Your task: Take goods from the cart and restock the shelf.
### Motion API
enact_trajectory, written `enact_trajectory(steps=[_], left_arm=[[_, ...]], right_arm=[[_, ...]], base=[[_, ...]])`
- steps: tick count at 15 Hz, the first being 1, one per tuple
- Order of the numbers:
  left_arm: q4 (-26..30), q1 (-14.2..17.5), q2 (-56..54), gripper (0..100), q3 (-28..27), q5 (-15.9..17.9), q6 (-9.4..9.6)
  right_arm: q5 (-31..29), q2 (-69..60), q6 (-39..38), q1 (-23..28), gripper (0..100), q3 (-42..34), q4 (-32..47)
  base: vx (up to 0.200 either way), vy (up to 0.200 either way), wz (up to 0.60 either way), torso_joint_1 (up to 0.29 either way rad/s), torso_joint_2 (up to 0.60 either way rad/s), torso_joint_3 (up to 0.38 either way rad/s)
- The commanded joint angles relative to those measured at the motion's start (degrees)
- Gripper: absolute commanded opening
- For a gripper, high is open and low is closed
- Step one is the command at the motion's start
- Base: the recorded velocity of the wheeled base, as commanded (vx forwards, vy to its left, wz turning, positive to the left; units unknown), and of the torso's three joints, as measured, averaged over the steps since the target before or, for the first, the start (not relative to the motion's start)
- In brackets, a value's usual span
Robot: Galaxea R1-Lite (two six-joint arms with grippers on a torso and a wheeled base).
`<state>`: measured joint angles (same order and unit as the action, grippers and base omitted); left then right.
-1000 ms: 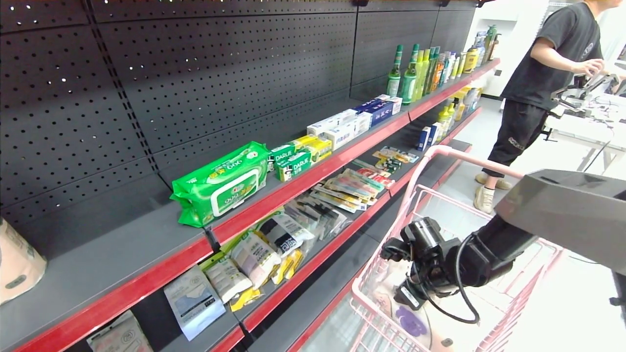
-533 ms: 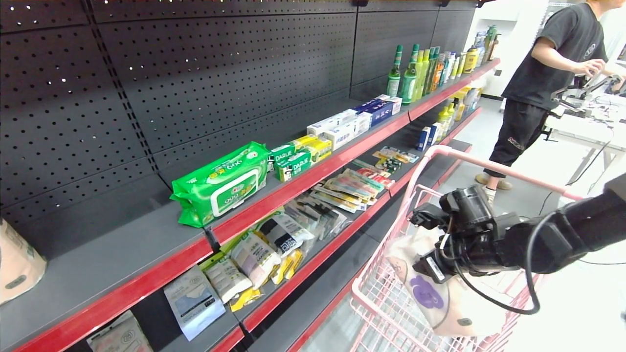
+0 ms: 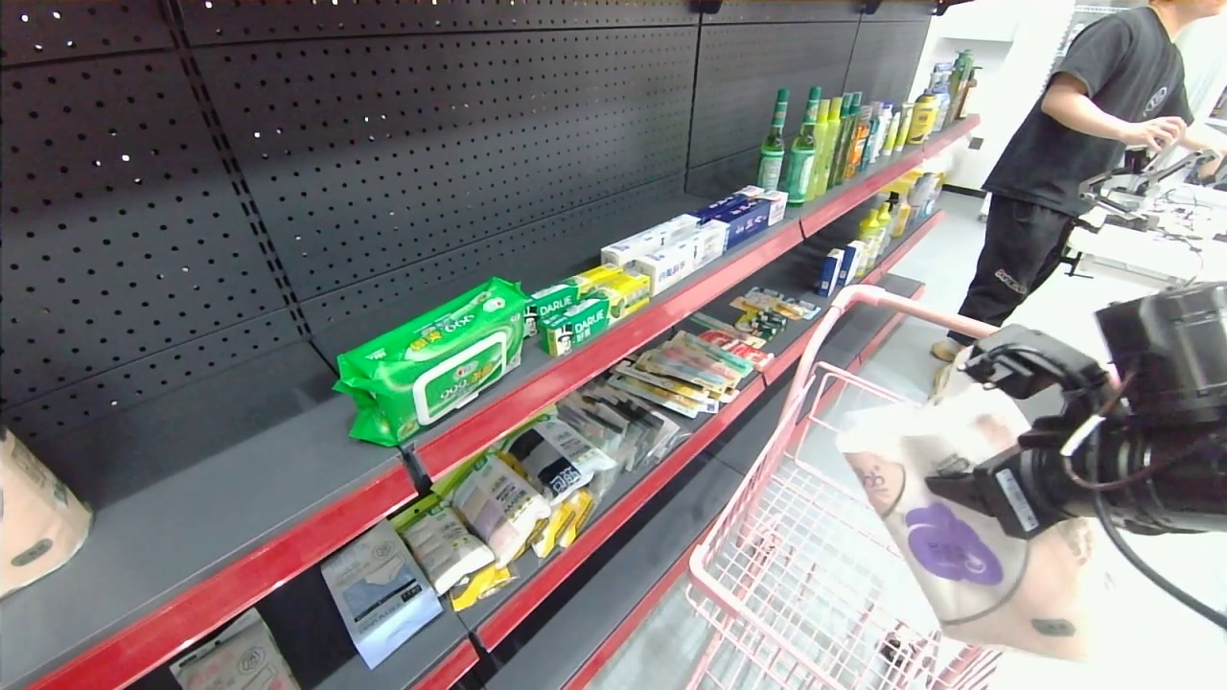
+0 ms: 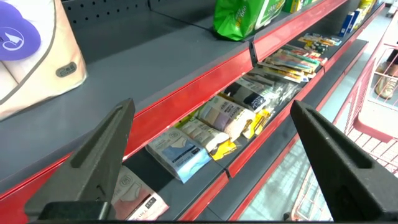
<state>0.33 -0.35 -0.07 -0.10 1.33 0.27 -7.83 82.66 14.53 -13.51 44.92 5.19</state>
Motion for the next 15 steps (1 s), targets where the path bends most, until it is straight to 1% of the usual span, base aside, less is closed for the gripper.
enact_trajectory(steps=[1, 3, 5, 6, 8, 15], left_arm=[[-0.07, 0.0, 0.07, 100, 0.01, -0.01, -0.09], [0.02, 0.0, 0.07, 100, 0.01, -0.01, -0.09], [0.02, 0.0, 0.07, 100, 0.01, -0.01, -0.09], [0.02, 0.0, 0.07, 100, 0.01, -0.01, -0.09], [0.02, 0.0, 0.07, 100, 0.01, -0.01, -0.09], [0.02, 0.0, 0.07, 100, 0.01, -0.01, -0.09]], right_arm=[[-0.26, -9.8, 1.99, 4.98, 0, -0.19, 1.13], [0.18, -13.67, 5.33, 8.94, 0, 0.17, 3.16], [1.06, -16.75, 5.95, 10.69, 0, -0.27, 3.33], [2.55, -17.19, 5.95, 11.4, 0, -0.27, 3.33], [3.61, -17.54, 6.04, 13.24, 0, -0.63, 3.33], [3.7, -17.45, 5.95, 14.47, 0, -0.98, 3.24]], base=[[0.0, 0.0, 0.0, 0.0, 0.0, 0.0], [0.0, 0.0, 0.0, 0.0, 0.0, 0.0], [0.0, 0.0, 0.0, 0.0, 0.0, 0.0], [0.0, 0.0, 0.0, 0.0, 0.0, 0.0], [0.0, 0.0, 0.0, 0.115, -0.25, -0.137], [0.0, 0.0, 0.0, 0.163, -0.36, -0.196]])
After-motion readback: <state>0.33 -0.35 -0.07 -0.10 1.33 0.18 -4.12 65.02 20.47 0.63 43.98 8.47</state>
